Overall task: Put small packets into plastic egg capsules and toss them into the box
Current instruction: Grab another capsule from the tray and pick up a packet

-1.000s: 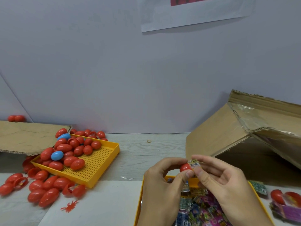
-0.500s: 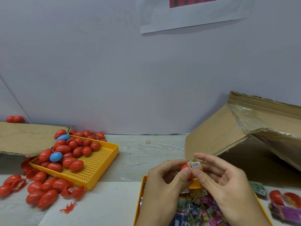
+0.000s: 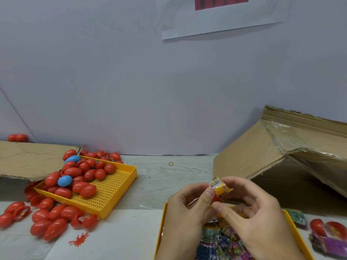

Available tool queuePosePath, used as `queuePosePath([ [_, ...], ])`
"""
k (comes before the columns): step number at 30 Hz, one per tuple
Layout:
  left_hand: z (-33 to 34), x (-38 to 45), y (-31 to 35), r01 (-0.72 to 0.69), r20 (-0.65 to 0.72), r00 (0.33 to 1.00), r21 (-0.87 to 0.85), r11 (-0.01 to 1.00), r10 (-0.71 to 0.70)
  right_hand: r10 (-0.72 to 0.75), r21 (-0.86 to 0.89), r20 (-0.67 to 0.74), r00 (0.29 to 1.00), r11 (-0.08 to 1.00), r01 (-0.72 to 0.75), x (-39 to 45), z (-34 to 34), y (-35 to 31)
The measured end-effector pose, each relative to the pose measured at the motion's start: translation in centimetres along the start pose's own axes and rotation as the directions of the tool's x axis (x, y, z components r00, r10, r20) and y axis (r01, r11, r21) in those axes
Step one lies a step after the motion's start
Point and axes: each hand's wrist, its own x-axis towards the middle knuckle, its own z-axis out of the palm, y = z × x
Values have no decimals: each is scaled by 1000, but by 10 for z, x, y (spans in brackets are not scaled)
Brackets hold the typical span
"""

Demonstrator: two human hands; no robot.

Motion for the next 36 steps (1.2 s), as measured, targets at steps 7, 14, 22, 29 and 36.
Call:
queuePosePath([
  [7,2,0,-1,64,16,998,-20,998,-64,-213,-361,-70,974,916,174,-2,4,-2],
  [14,4,-1,1,78,158,984,34,996,-83,-288,-392,-5,958,882,263,-4,0,-4],
  [22,-1,0,0,101,186,975,106,989,-120,-267,-381,12,964,890,251,-4,-3,-1],
  [29,2,0,1,142,166,973,113,983,-159,-231,-333,32,972,915,228,-3,-3,-2],
  [36,-1,2,-1,162,207,959,154,975,-192,-216,-323,69,974,919,226,-2,-4,-1],
])
